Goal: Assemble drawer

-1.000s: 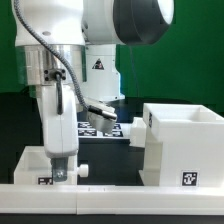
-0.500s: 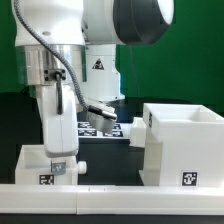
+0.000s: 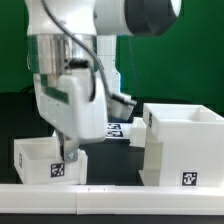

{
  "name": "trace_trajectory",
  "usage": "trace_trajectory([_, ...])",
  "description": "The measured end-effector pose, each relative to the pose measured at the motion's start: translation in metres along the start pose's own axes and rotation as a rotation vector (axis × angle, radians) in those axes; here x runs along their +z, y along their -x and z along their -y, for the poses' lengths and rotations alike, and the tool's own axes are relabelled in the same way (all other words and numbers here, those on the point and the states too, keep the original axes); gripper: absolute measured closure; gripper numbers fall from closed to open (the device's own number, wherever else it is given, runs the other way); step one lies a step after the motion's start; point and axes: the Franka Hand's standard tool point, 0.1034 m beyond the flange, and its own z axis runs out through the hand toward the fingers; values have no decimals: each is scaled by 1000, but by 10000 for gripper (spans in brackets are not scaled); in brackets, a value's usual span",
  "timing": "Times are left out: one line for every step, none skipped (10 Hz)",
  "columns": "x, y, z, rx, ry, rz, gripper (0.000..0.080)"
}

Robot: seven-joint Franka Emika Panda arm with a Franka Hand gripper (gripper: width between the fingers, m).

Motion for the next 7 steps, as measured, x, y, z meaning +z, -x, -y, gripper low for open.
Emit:
trace_trajectory([-7,5,-5,-60,0,10,767])
trace_trajectory([-15,8,-10,-205,6,9,767])
trace_trajectory([-18,8,-12,-273,3,10,767])
trace_trajectory([-16,7,-14,-317,6,10,767])
trace_trajectory([-15,7,-14,-367,7,11,767])
trace_trajectory([-16,6,-14,-511,3,-1,767])
trace_trajectory([-17,6,-14,-722,-10,-36,767])
